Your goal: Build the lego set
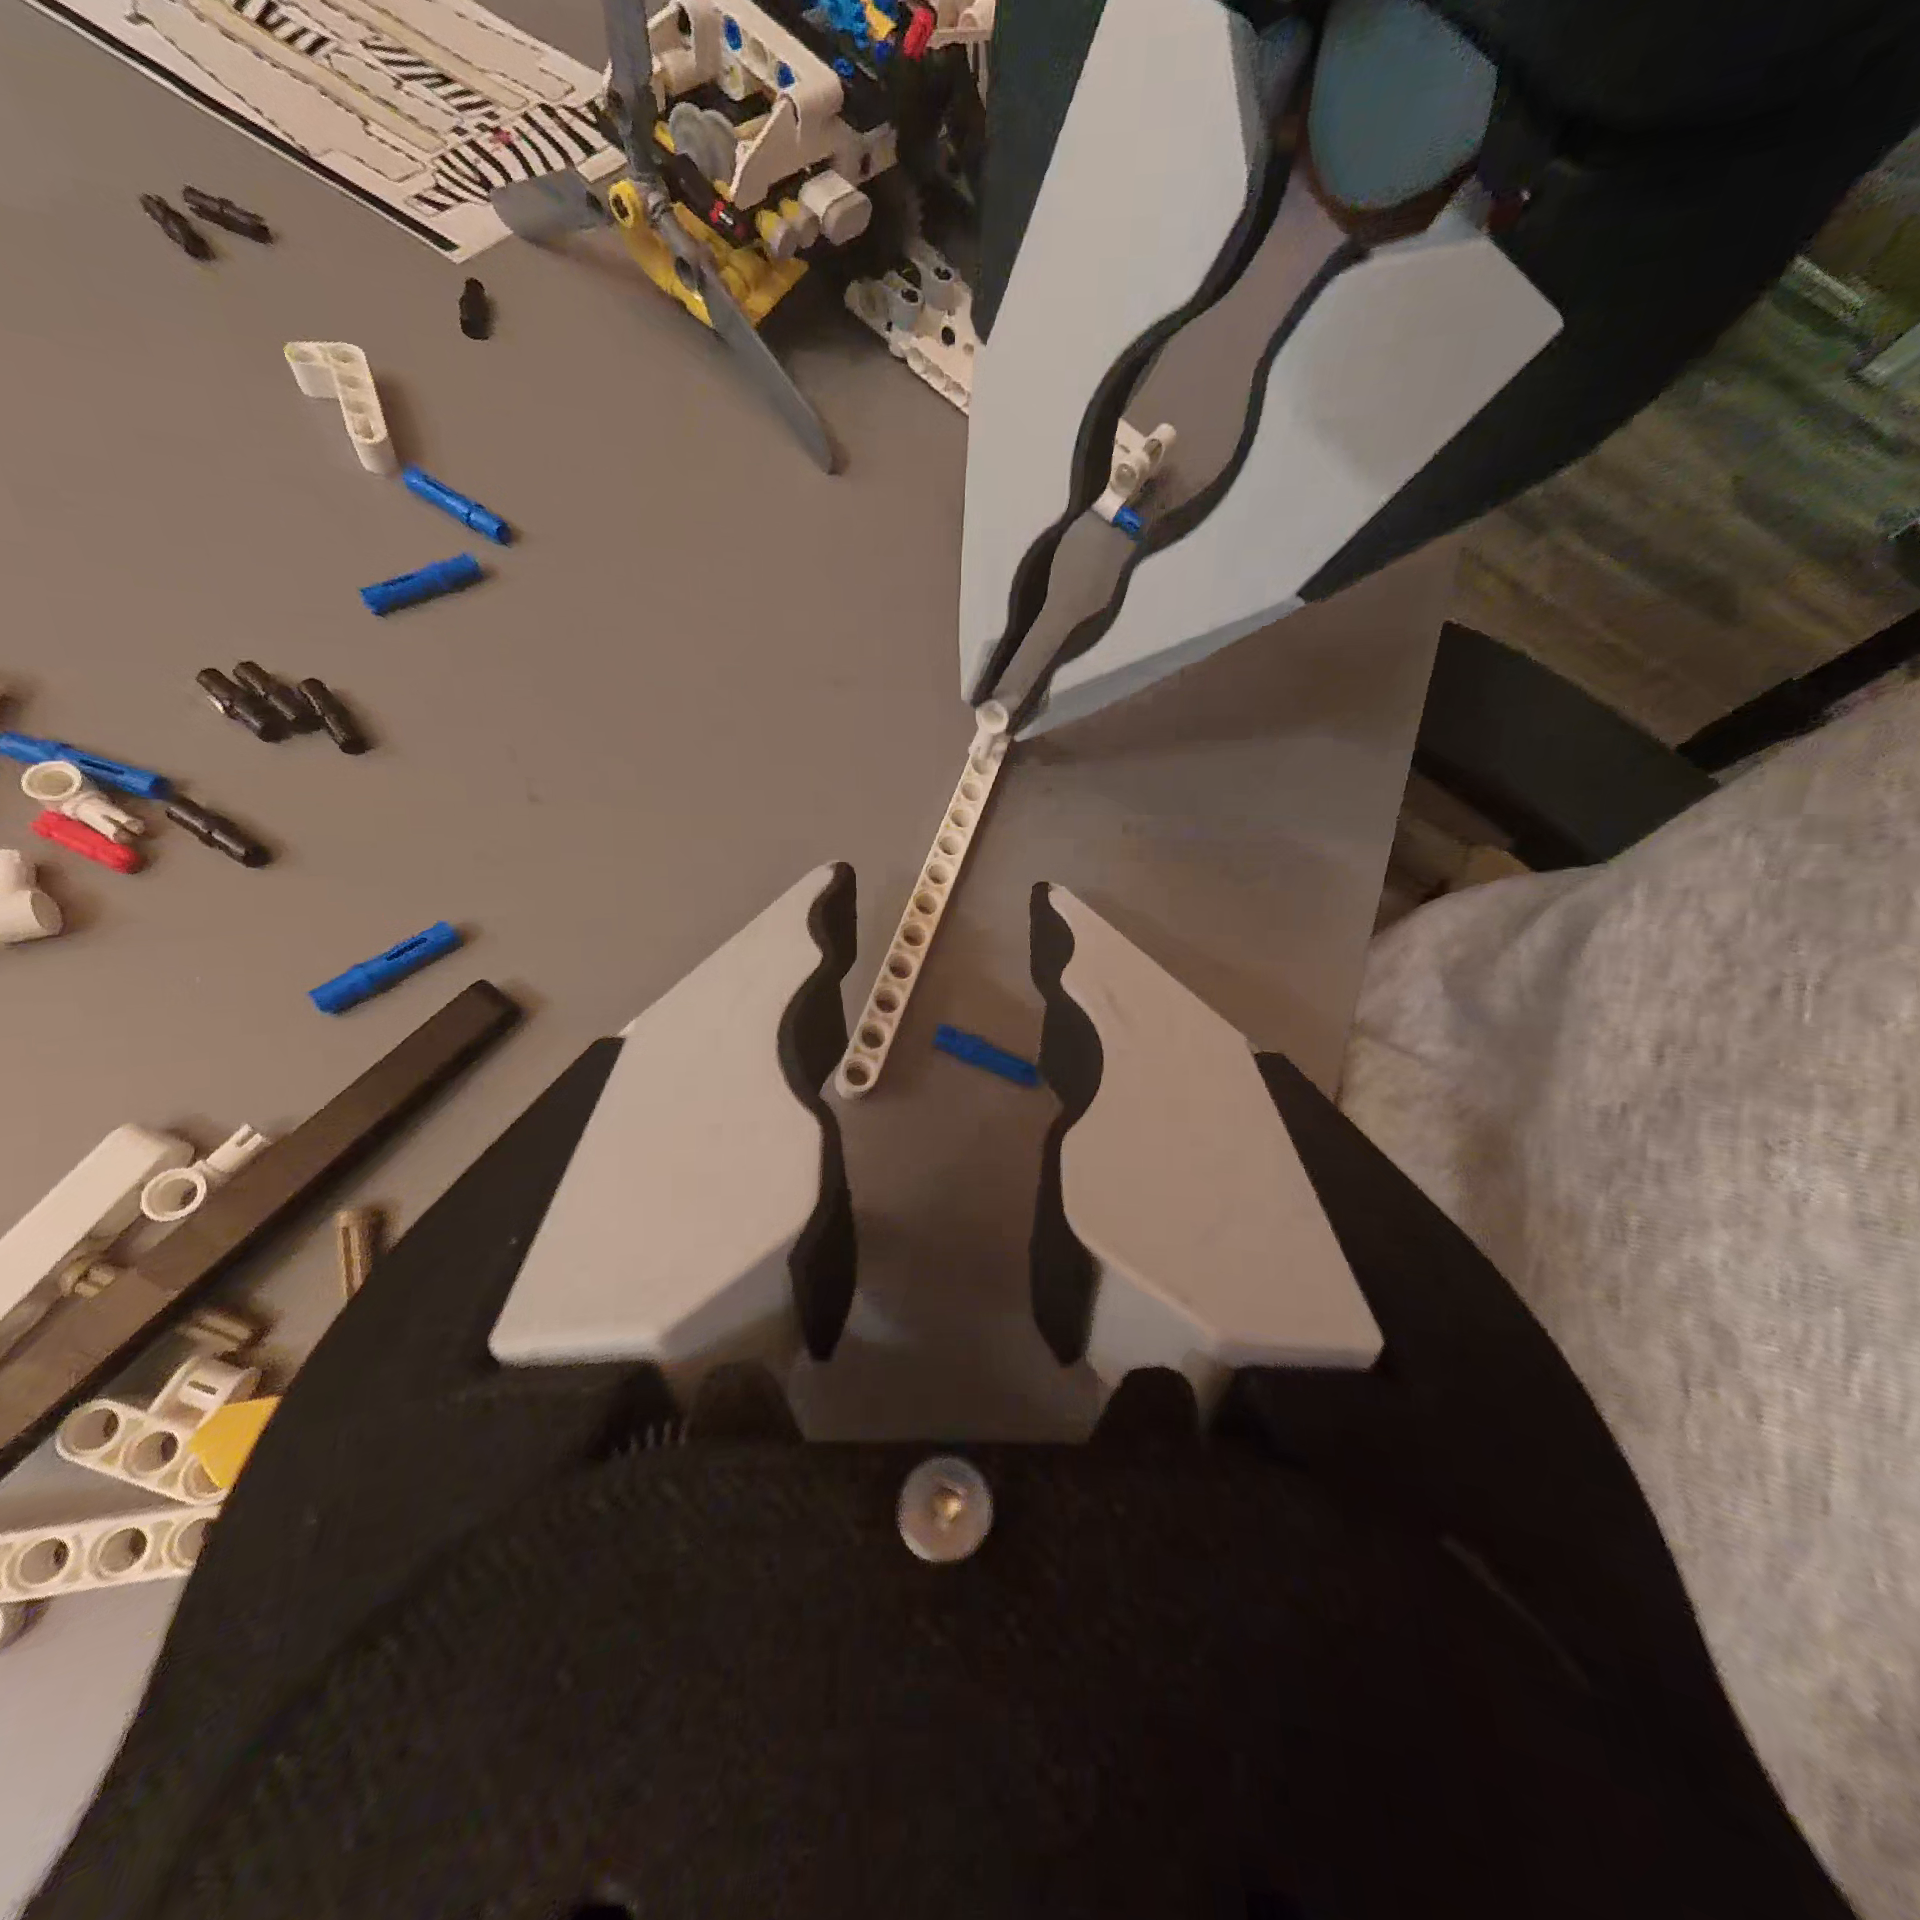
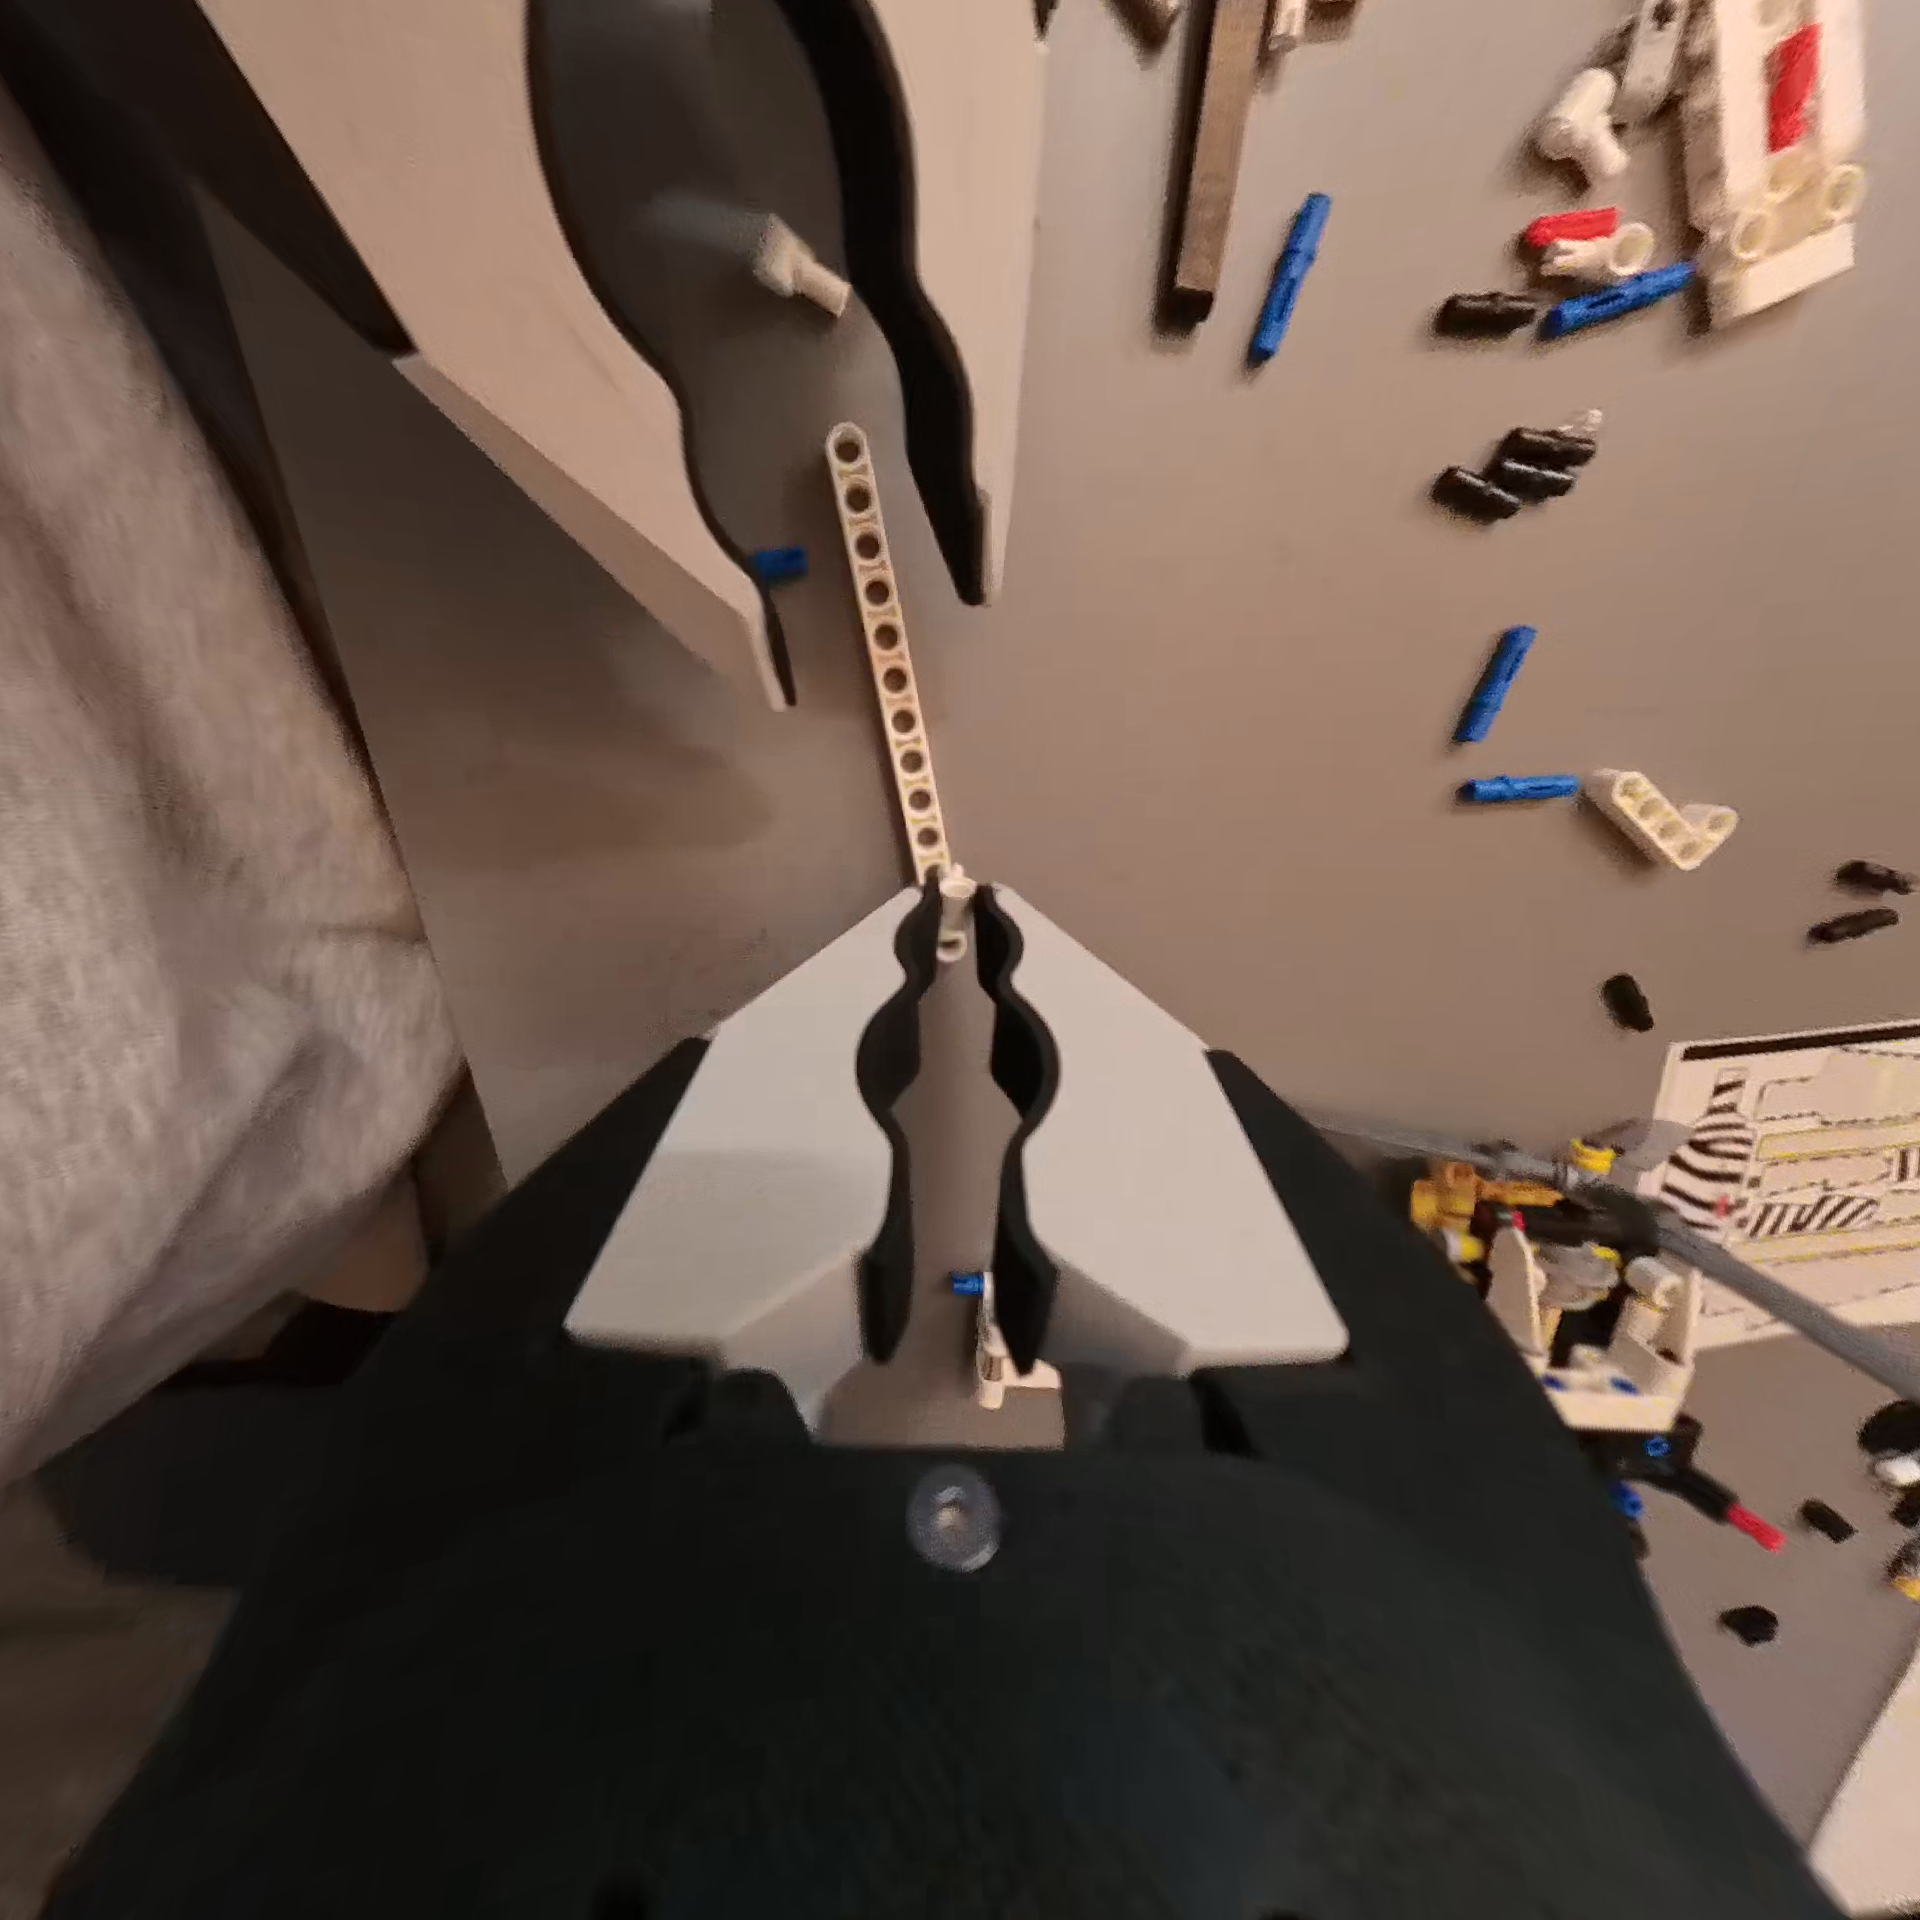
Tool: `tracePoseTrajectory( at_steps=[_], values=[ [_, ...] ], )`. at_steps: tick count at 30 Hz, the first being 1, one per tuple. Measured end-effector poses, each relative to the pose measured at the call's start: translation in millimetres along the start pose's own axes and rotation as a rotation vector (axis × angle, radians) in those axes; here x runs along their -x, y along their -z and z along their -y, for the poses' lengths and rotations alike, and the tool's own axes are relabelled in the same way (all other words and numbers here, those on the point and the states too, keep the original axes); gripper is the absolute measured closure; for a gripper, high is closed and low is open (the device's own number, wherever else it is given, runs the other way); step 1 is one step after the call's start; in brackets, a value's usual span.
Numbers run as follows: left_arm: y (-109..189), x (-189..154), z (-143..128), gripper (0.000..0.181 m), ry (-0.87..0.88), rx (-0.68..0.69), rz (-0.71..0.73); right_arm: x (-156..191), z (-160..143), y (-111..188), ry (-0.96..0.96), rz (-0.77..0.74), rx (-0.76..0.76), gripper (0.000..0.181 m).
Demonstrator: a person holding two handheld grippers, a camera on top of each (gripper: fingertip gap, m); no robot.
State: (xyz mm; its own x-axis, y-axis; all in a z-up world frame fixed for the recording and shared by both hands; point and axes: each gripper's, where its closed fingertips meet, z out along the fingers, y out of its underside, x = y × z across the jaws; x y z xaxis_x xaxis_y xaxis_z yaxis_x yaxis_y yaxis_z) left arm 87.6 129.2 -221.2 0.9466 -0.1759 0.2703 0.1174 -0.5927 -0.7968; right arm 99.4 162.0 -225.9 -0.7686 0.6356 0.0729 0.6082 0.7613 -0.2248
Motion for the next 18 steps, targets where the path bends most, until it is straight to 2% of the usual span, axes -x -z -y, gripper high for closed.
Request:
tracePoseTrajectory(
  at_steps=[7,14,18],
  values=[
    [-6,7,-8,0.164,0.021,0.063,0.038,2,-1,-6,0.061,0.037,0.141,0.176],
    [-7,1,-14,0.180,0.101,0.096,-0.058,2,-2,-6,0.093,0.037,0.222,0.176],
    [-7,2,-15,0.181,0.117,0.102,-0.061,3,-2,-7,0.120,0.032,0.255,0.176]
  ],
)
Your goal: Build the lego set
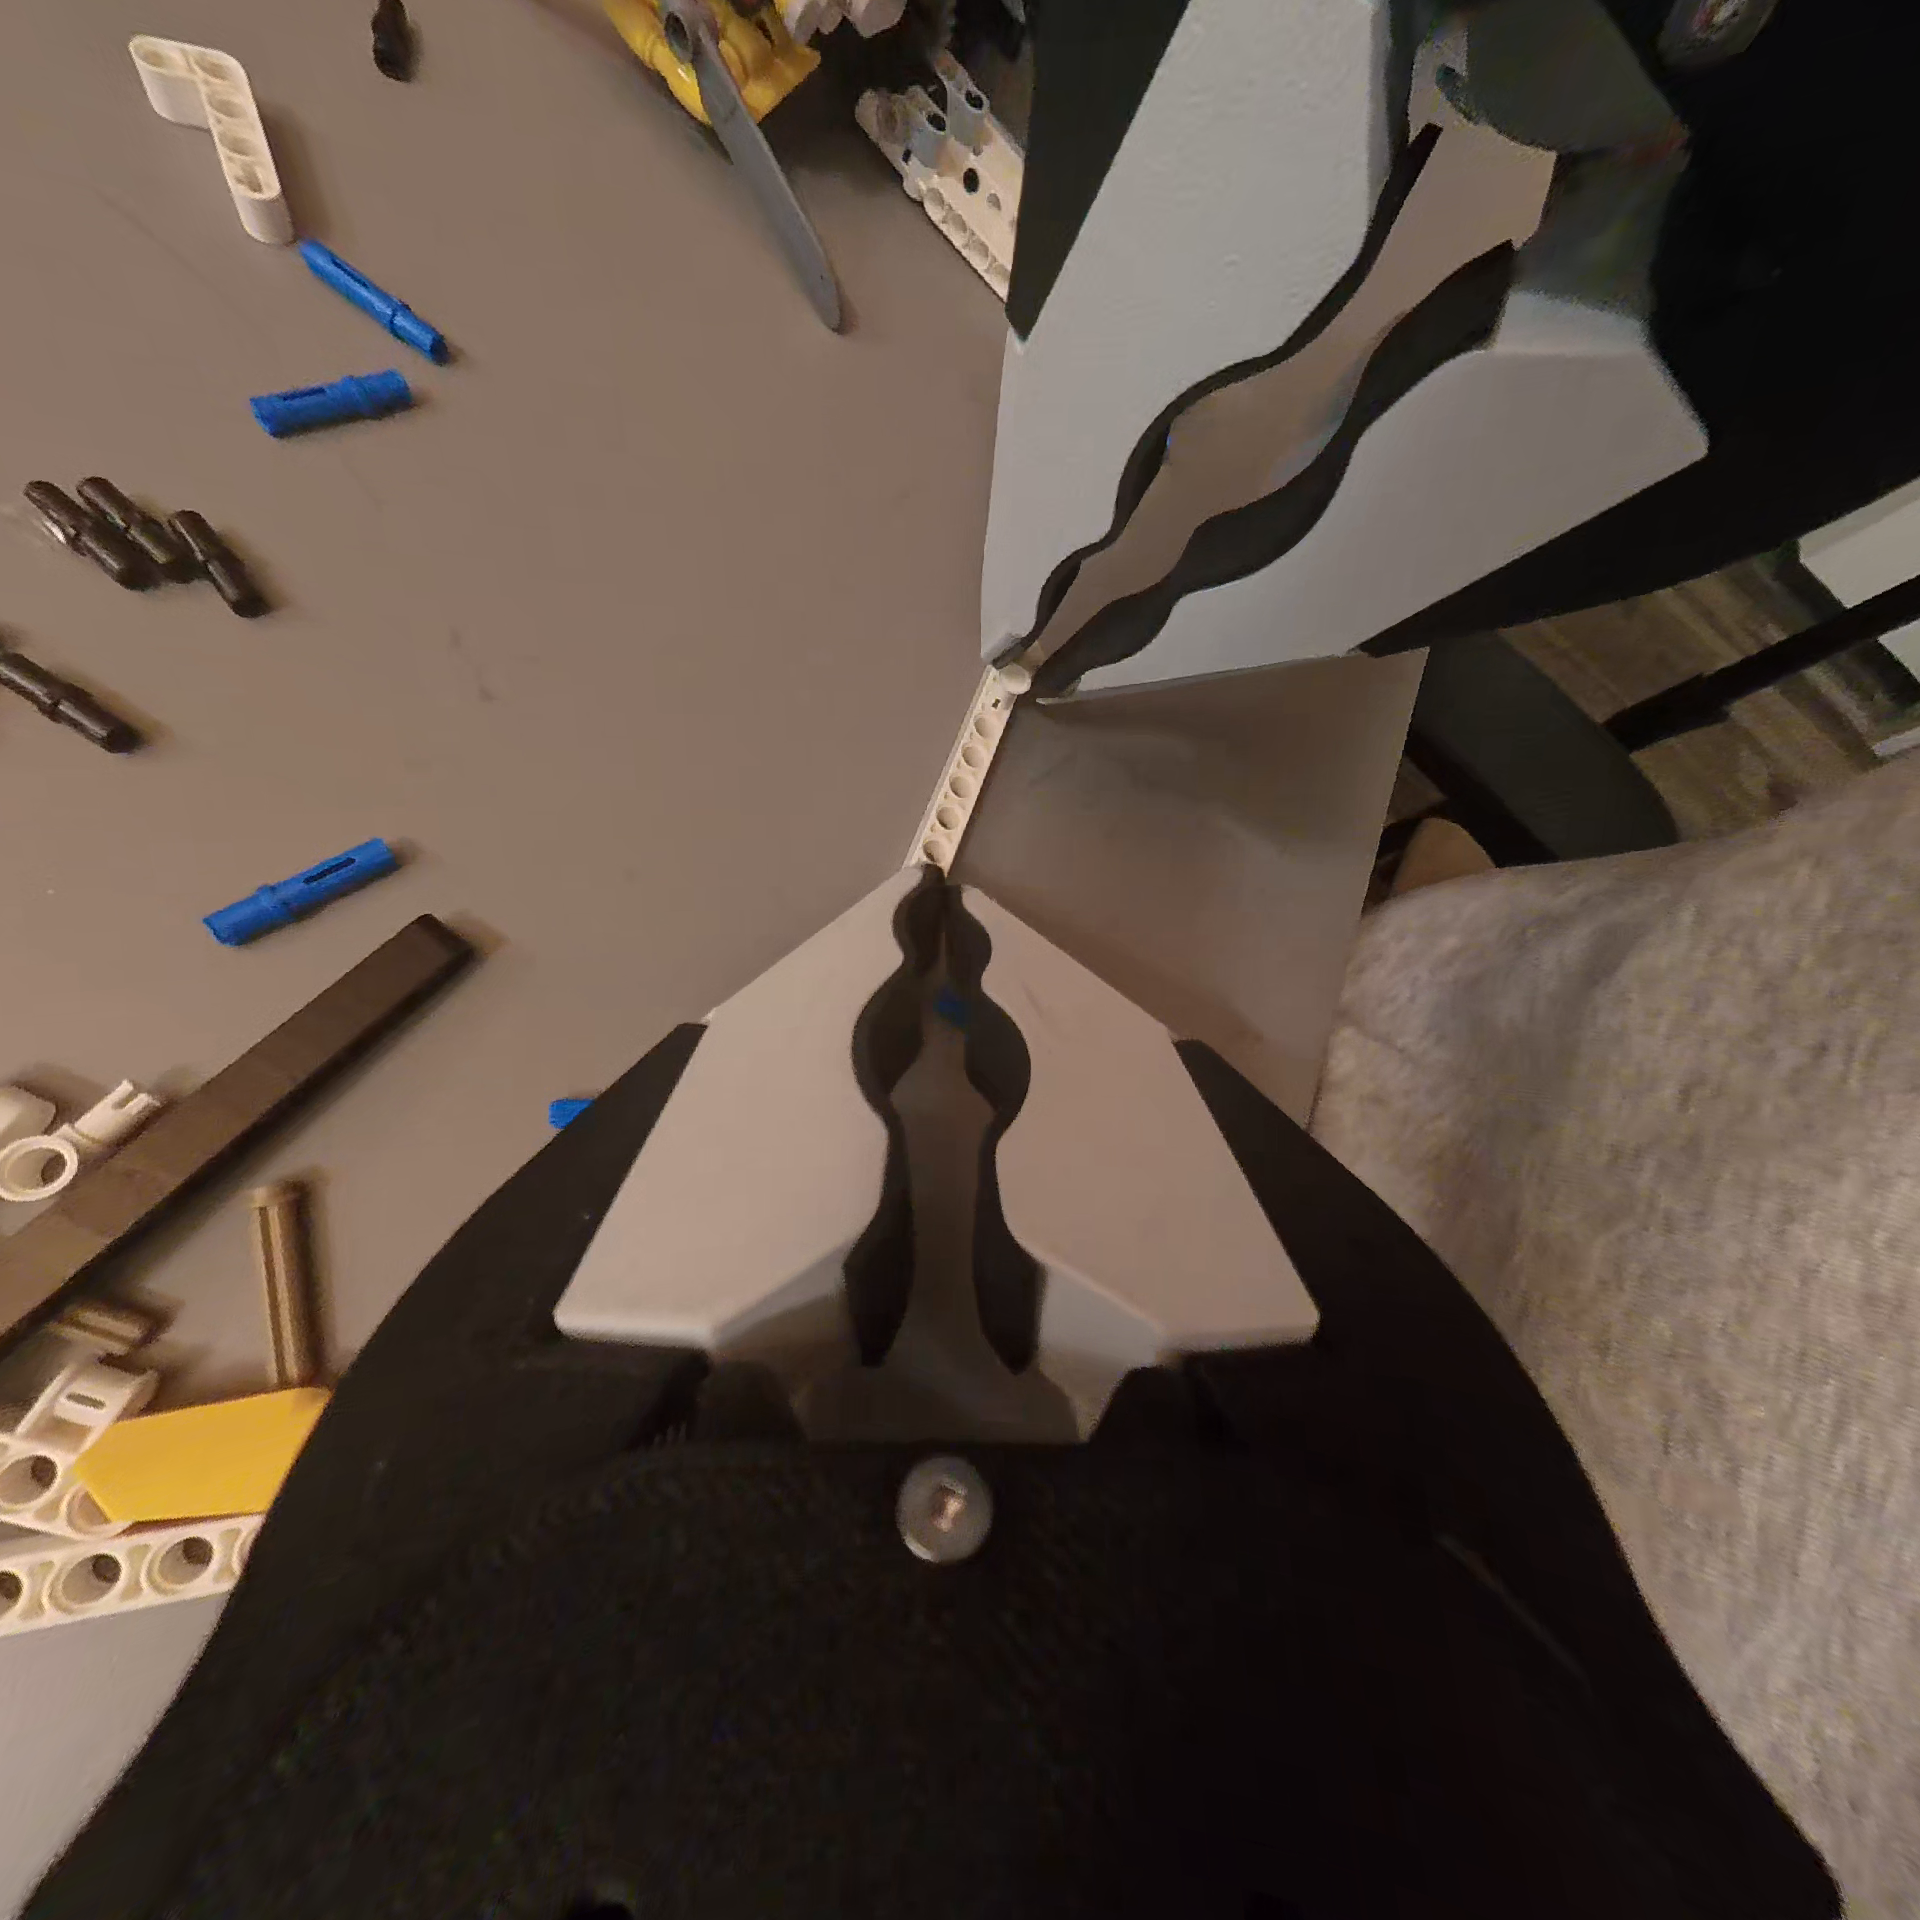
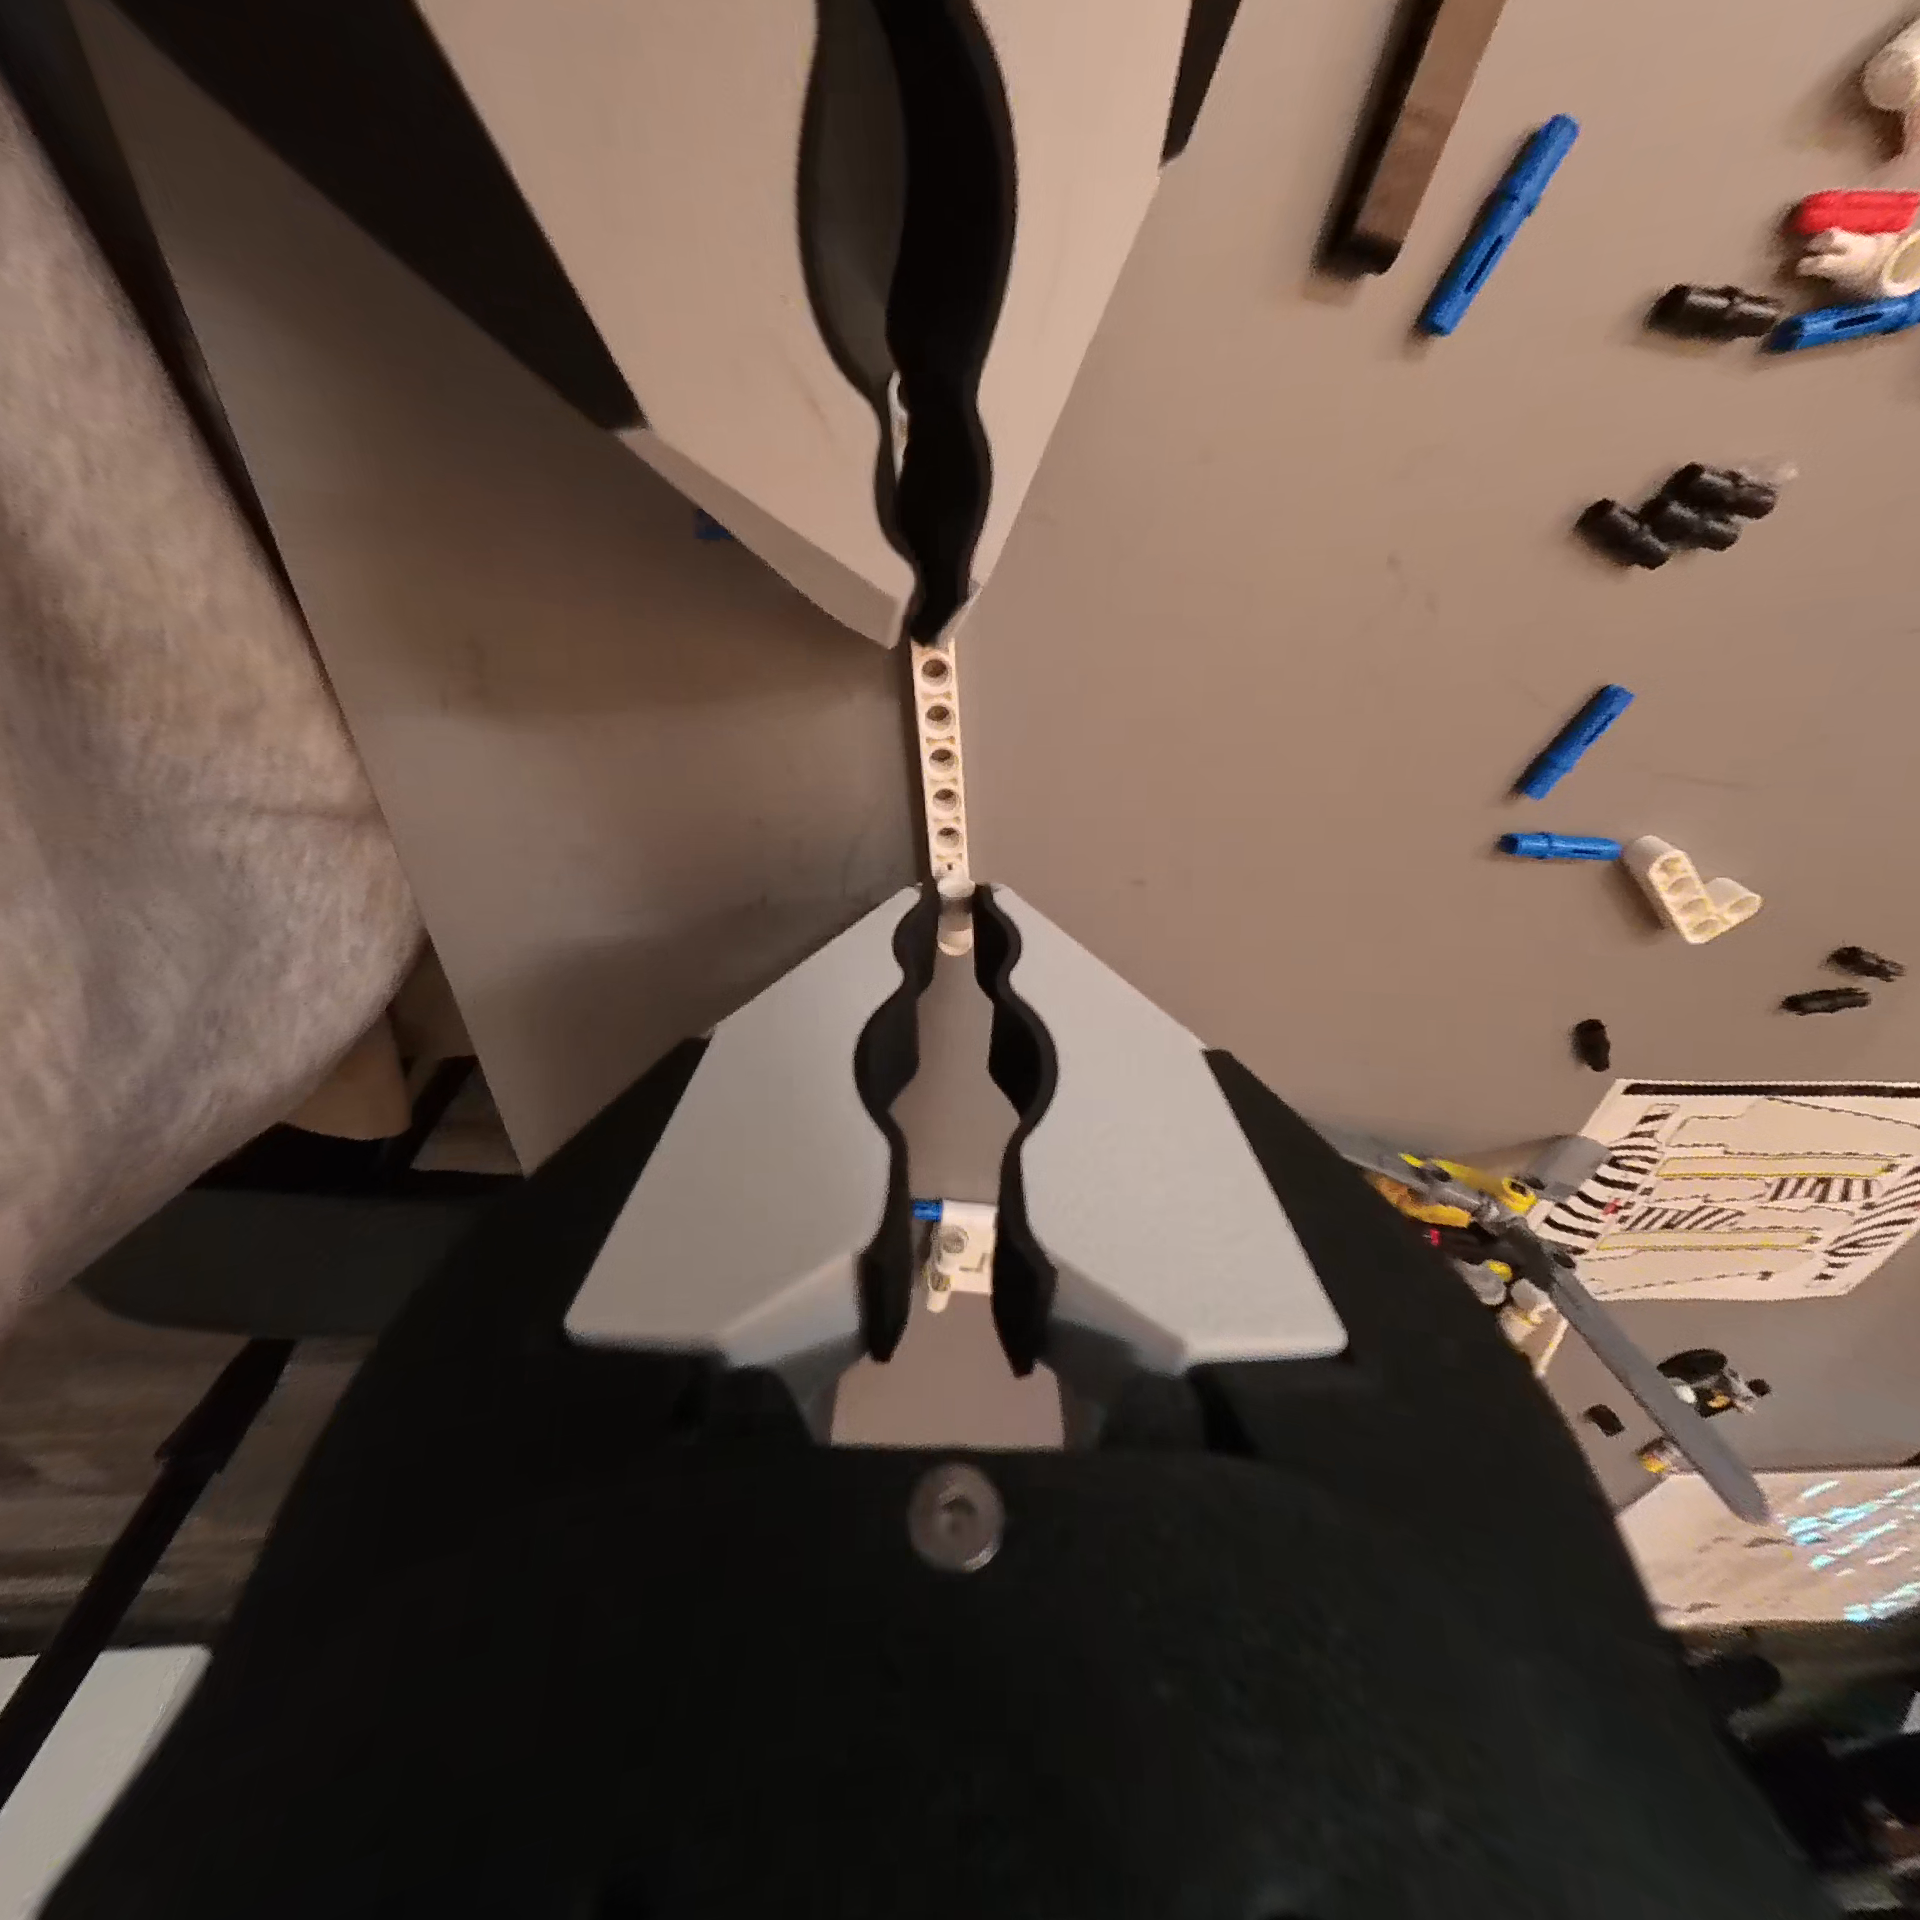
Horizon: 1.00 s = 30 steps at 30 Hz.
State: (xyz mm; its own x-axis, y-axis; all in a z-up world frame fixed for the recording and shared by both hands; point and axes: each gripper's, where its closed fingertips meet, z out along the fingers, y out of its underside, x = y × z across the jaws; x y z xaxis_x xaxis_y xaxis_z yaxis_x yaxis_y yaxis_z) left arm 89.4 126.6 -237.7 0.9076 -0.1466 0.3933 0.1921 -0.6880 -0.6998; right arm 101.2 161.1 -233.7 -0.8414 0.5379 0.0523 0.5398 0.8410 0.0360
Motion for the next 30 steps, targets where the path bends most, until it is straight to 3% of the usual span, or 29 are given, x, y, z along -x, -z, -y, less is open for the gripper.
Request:
tracePoseTrajectory(
  at_steps=[13,17,21,30],
  values=[
    [-1,0,-2,0.181,0.023,0.010,-0.020,0,3,-1,0.001,-0.025,-0.044,0.176],
    [0,-2,-2,0.181,0.025,0.007,-0.032,11,8,-7,-0.012,0.046,-0.094,0.176],
    [0,-1,-2,0.181,0.045,0.001,-0.040,4,9,-5,0.066,-0.054,-0.103,0.181],
    [0,-3,-2,0.181,0.061,0.004,-0.071,-16,-10,25,-0.210,-0.068,-0.290,0.181]
  ],
)
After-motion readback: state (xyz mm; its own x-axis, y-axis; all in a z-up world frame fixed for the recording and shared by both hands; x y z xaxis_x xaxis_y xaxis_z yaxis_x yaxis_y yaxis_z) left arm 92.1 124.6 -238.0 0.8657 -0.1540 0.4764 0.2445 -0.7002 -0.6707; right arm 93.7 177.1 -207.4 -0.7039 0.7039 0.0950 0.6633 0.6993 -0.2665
